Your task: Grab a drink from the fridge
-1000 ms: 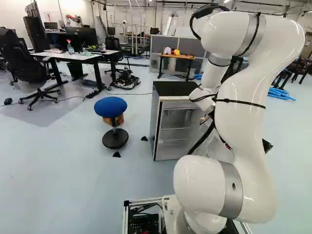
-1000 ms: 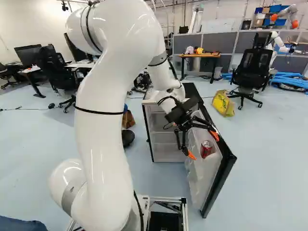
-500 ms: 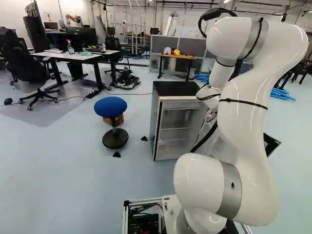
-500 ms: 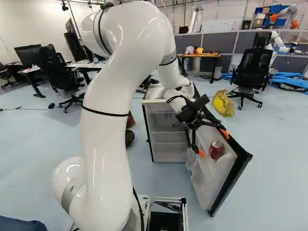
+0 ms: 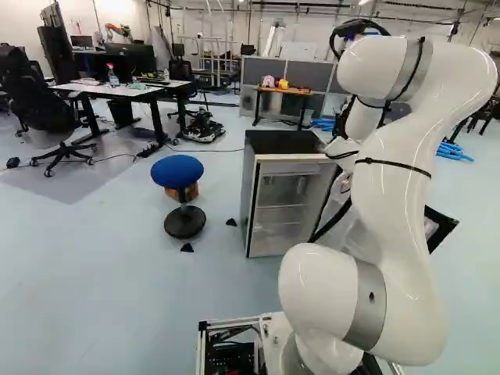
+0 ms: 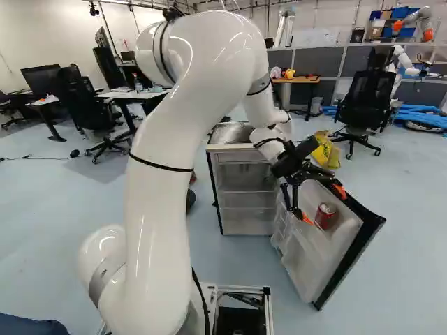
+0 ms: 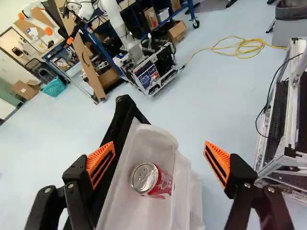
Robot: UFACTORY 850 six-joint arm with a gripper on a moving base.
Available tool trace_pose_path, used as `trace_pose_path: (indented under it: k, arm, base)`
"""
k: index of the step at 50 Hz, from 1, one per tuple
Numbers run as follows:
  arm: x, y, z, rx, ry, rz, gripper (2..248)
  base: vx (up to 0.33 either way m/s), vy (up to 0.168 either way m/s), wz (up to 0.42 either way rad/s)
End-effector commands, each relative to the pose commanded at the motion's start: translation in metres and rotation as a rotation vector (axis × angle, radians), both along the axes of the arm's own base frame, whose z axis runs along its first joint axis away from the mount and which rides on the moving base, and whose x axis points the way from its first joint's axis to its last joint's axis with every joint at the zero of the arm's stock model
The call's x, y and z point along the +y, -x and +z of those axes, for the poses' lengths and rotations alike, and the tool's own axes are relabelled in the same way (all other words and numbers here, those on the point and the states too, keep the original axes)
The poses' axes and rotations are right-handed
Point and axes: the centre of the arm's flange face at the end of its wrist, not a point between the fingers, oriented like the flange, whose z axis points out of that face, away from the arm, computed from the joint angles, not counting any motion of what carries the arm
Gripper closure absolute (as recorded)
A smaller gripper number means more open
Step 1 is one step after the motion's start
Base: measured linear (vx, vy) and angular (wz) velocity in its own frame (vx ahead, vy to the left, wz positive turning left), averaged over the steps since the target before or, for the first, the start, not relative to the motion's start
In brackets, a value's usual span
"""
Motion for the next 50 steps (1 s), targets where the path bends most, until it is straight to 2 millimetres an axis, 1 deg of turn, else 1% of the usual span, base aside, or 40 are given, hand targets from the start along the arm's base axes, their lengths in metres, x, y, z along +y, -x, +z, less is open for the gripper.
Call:
trace_pose_path:
  k: [20,35,50]
  arm:
    - [-0.036,-0.007,0.001,-0.044,0.021,0.011,3]
    - [-0.038,-0.008,0.002,-0.043,0.029,0.056,3]
    - [-0.033,0.01,0.005,0.01,0.048,0.146,3]
  base:
    - [0.0,0.0,0.0]
    - [0.0,0.0,0.0]
    - [0.0,0.0,0.0]
